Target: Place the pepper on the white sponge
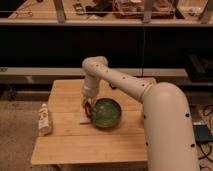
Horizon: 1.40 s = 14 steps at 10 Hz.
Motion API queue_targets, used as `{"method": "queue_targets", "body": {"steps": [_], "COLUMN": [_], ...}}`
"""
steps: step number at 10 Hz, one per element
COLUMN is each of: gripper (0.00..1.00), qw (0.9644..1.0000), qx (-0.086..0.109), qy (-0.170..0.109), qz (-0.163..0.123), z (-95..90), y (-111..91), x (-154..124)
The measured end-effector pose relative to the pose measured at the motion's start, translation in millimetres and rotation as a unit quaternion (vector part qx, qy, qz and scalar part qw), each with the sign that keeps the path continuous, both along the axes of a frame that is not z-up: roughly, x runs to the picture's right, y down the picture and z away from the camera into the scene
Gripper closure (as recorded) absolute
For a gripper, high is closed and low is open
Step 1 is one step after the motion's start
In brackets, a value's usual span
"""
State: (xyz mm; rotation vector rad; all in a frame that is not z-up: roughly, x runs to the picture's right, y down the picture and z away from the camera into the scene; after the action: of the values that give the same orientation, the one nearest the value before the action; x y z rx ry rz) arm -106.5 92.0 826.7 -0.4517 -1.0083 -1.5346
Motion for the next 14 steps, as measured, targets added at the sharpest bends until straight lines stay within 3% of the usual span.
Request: {"method": "queue_targets", "body": {"steps": [2, 5, 7, 10, 14], "gripper": [0.78, 0.78, 0.78, 0.78, 0.78], "qw": [0.9999, 0.9982, 0.9969, 0.9952, 0.9931], "qx": [0.015, 0.058, 0.076, 0.094, 0.113], "qy": [0.003, 0.012, 0.021, 0.024, 0.029], "qz": [-0.003, -0.003, 0.000, 0.003, 0.008], "z": [13.2, 31.8, 39.7, 38.9, 25.2], "y": [7.8, 22.8, 32.6, 38.5, 26.2], "x": [-3.4, -18.3, -22.1, -30.3, -29.0]}}
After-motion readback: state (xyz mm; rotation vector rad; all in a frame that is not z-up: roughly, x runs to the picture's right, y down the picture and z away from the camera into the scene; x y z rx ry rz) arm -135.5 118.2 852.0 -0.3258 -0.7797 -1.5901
